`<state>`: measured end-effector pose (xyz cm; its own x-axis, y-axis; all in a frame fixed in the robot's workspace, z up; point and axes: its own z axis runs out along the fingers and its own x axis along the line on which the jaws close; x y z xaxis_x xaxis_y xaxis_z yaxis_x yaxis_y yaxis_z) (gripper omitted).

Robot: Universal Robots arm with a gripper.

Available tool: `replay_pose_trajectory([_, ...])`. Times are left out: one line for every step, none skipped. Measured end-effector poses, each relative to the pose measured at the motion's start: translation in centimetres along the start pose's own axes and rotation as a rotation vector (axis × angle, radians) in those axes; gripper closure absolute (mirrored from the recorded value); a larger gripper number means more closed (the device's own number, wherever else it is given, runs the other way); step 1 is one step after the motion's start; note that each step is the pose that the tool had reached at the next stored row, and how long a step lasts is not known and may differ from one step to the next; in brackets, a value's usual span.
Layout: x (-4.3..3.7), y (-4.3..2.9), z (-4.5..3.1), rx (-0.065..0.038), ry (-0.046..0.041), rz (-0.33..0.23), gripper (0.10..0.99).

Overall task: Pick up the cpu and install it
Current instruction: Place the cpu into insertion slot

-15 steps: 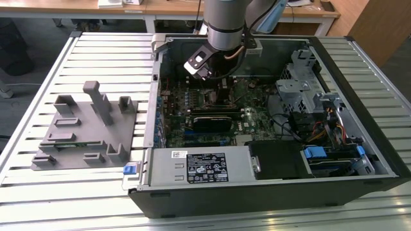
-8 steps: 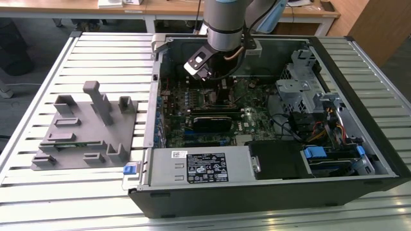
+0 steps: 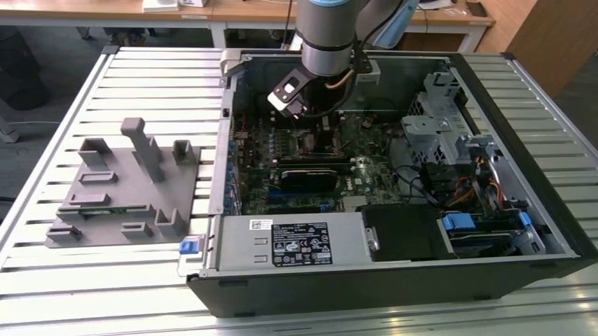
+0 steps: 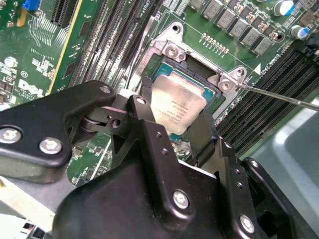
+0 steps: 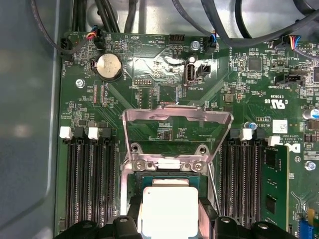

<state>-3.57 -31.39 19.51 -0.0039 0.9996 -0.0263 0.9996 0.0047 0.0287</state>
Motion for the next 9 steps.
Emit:
replay_pose_trajectory([0.00,-0.01,0.03,0.000,-0.0002,0.000,0.553])
replay_pose_trajectory([0.00,-0.01,0.03,0.000,-0.0002,0.000,0.553])
replay_pose_trajectory([-0.01,-0.01,0.03,0.000,-0.0004,0.000,0.553])
replay_pose_trajectory([0.00,-0.01,0.04,0.000,-0.0003,0.000,0.553])
replay_pose_trajectory([0.00,0.00,0.04,0.000,-0.0001,0.000,0.553])
replay_pose_trajectory([0.00,0.00,0.05,0.000,0.0000,0.000,0.553])
replay_pose_trajectory([0.00,-0.01,0.05,0.000,-0.0002,0.000,0.553])
replay_pose_trajectory([0.00,-0.01,0.05,0.000,-0.0002,0.000,0.553])
replay_pose_trajectory([0.00,0.00,0.06,0.000,-0.0001,0.000,0.553])
